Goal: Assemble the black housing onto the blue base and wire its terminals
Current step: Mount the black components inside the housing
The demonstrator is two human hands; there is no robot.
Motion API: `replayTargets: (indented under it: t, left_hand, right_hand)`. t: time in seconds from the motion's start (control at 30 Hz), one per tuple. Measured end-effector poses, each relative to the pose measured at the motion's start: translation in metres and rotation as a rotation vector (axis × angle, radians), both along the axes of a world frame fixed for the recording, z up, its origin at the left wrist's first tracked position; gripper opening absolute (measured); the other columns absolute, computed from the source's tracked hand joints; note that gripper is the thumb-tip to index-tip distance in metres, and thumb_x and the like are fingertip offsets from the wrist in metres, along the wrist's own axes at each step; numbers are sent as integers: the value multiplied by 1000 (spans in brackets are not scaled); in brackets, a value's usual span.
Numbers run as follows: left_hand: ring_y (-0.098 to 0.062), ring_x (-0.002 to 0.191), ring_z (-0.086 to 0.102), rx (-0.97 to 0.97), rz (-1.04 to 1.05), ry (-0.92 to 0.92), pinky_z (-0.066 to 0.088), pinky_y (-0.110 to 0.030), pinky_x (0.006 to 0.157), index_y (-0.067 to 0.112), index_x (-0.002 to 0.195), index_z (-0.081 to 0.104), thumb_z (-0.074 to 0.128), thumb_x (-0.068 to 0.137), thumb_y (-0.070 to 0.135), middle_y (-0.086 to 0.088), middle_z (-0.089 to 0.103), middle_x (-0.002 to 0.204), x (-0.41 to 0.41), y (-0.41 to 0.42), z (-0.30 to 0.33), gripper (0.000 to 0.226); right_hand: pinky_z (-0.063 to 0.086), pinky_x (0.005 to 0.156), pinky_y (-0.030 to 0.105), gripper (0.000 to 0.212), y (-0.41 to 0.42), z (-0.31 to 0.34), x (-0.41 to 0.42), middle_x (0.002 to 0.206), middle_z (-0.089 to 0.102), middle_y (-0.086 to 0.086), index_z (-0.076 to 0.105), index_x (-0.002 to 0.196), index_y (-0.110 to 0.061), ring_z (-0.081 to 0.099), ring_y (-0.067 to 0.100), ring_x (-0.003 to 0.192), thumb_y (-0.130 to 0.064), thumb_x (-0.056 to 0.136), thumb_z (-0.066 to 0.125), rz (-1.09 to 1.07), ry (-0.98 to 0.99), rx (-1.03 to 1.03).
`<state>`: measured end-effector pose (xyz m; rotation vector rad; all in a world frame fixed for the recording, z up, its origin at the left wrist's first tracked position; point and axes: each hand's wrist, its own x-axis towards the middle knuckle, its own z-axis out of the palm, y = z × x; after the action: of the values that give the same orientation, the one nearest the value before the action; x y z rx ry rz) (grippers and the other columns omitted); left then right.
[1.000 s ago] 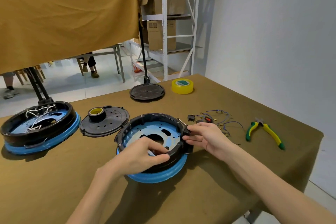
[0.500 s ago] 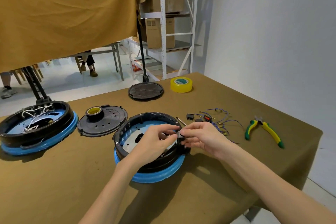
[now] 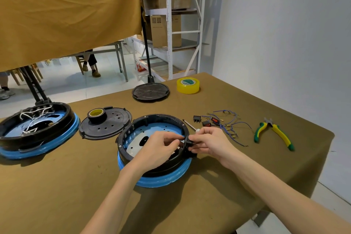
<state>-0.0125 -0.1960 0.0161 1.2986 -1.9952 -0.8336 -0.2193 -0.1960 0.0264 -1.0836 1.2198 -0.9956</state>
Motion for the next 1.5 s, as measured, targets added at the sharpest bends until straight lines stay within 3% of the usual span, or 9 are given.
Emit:
replayTargets:
  t: [0.2, 0.37, 0.57, 0.67, 0.8, 1.0, 1.27, 1.4, 1.5]
  left_hand:
    - [6, 94, 69, 26, -8, 42, 55, -20, 80, 30, 124, 74, 54, 104, 26, 22, 76, 98, 0, -1, 0, 28]
    - [5, 70, 65, 12, -20, 72, 44, -9, 59, 31, 119, 77, 56, 104, 26, 20, 76, 85, 0, 1, 0, 26]
    - [-3, 94, 71, 12, 9, 183, 58, -24, 81, 30, 131, 66, 56, 104, 30, 18, 77, 100, -1, 4, 6, 29]
    - [-8, 86, 71, -38, -27, 269, 53, -18, 72, 36, 139, 61, 59, 104, 27, 14, 75, 102, 2, 6, 11, 36]
    - [1, 64, 65, -55, 9, 361, 47, -11, 57, 24, 119, 76, 69, 98, 18, 12, 77, 87, 2, 9, 11, 23]
    - [-17, 80, 76, 39, -19, 258, 60, -34, 78, 31, 117, 69, 72, 95, 29, -1, 73, 92, 2, 7, 13, 21]
    - [-9, 89, 73, 117, 0, 155, 61, -29, 84, 35, 102, 75, 73, 93, 41, 12, 77, 97, 1, 0, 16, 11]
    - [-11, 87, 76, 486, 104, 476, 60, -23, 77, 21, 107, 77, 68, 98, 38, 2, 78, 93, 1, -8, 25, 22]
    - [-12, 74, 70, 683, 106, 745, 57, -27, 75, 11, 111, 74, 62, 102, 30, -5, 76, 91, 4, -15, 35, 24]
  right_hand:
    - [64, 68, 32, 13, 2, -2, 1, 88, 79, 16, 66, 92, -2, 78, 33, 82, -7, 89, 78, -34, -14, -51]
    - [64, 71, 33, 15, 2, -4, 6, 85, 78, 14, 66, 92, -2, 78, 31, 80, -9, 90, 78, -28, 46, -99]
    - [61, 74, 29, 12, 0, 0, 2, 96, 78, 17, 74, 103, -4, 77, 29, 86, -9, 93, 73, 31, -72, -115]
    - [61, 87, 38, 17, -5, 8, 3, 107, 76, 20, 76, 110, -4, 74, 31, 97, -5, 95, 68, 140, -154, -95]
    - [56, 99, 47, 38, -12, 15, 7, 107, 75, 20, 64, 124, -1, 71, 32, 96, -9, 89, 78, 103, -146, -42]
    - [60, 87, 36, 24, -10, 9, 5, 110, 75, 19, 67, 117, -4, 73, 28, 99, -8, 94, 71, 131, -160, -59]
    - [62, 83, 36, 33, -5, -2, 0, 103, 74, 16, 68, 112, -4, 76, 30, 97, 0, 82, 82, 58, -94, -181]
    - [62, 82, 35, 15, -5, -1, -1, 97, 76, 16, 70, 108, -2, 76, 28, 90, -5, 94, 72, -17, -164, -166]
    - [59, 70, 29, 9, -3, -3, -4, 84, 73, 6, 72, 103, -6, 68, 16, 73, -4, 95, 68, -28, 52, -215]
